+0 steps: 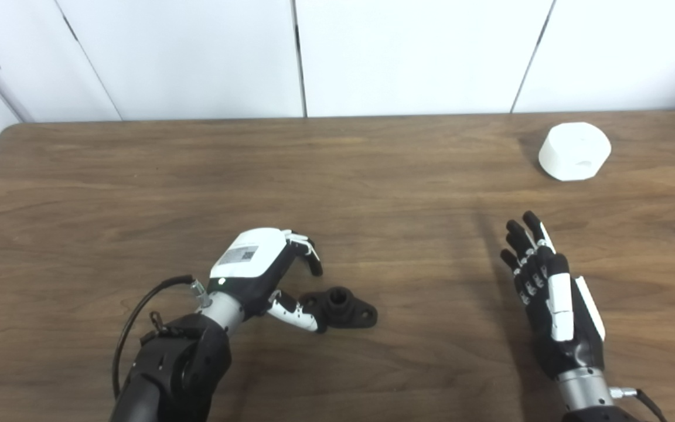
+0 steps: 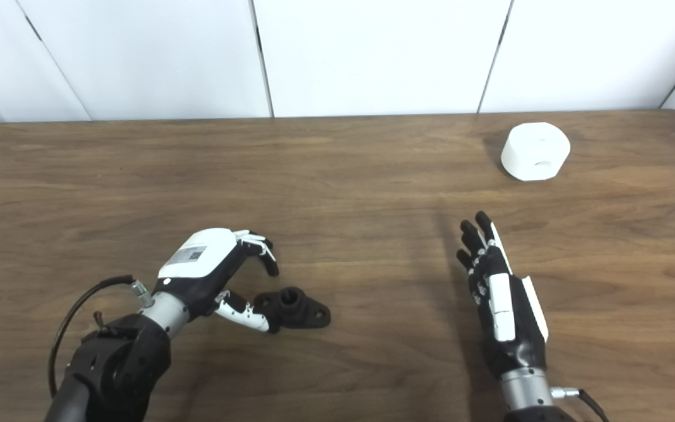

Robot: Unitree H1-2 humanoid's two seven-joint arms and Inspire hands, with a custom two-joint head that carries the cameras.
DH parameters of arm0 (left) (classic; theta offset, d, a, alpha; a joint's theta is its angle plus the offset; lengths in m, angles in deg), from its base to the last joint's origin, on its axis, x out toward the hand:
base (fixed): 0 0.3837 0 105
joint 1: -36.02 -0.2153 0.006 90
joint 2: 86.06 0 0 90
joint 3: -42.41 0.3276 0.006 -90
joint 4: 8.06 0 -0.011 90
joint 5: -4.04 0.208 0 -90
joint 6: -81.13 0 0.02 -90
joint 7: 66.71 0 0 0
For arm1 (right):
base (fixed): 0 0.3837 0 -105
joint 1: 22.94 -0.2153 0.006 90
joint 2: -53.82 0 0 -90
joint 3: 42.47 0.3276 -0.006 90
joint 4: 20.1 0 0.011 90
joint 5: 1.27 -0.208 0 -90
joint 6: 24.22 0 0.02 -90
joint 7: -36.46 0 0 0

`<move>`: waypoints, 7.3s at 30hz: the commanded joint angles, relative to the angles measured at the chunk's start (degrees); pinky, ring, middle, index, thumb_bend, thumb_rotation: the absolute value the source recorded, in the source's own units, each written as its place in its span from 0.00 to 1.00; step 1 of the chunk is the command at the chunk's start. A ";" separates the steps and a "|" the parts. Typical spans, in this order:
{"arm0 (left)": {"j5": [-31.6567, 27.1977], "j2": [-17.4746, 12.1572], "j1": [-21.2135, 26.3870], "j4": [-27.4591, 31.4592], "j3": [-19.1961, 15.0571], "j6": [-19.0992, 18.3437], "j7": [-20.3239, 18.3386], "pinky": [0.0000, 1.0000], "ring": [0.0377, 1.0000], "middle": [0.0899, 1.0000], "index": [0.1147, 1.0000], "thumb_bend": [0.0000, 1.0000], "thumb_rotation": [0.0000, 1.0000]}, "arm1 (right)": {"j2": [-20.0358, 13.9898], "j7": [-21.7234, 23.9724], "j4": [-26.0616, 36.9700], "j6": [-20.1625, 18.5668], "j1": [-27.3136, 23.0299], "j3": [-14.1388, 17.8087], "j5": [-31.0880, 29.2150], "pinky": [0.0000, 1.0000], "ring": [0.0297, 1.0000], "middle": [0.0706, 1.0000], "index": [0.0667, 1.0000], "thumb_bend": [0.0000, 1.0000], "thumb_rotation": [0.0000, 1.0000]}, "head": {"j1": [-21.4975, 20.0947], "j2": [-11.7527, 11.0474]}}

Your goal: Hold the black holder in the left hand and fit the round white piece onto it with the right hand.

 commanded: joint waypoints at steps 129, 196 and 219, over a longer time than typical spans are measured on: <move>-3.57 -6.08 -7.62 -8.13 2.99 4.30 13.12 0.85 0.87 0.77 0.42 0.52 0.05 | -23.49 34.34 -17.08 -25.17 -45.16 12.74 58.81 0.91 1.00 1.00 0.94 0.89 0.26 | -19.37 -14.70; -3.40 -5.00 -8.30 -7.41 3.11 3.22 13.19 0.83 0.86 0.77 0.42 0.52 0.05 | -31.58 24.37 -32.91 -22.10 -53.48 -4.02 51.76 0.96 1.00 0.95 0.79 0.87 0.14 | -19.52 -15.15; -3.51 -4.96 -8.62 -6.37 2.83 2.52 12.15 0.82 0.86 0.77 0.42 0.52 0.04 | -29.93 24.17 -34.25 -23.45 -54.41 -6.32 52.07 0.97 1.00 0.95 0.80 0.86 0.14 | -19.65 -14.62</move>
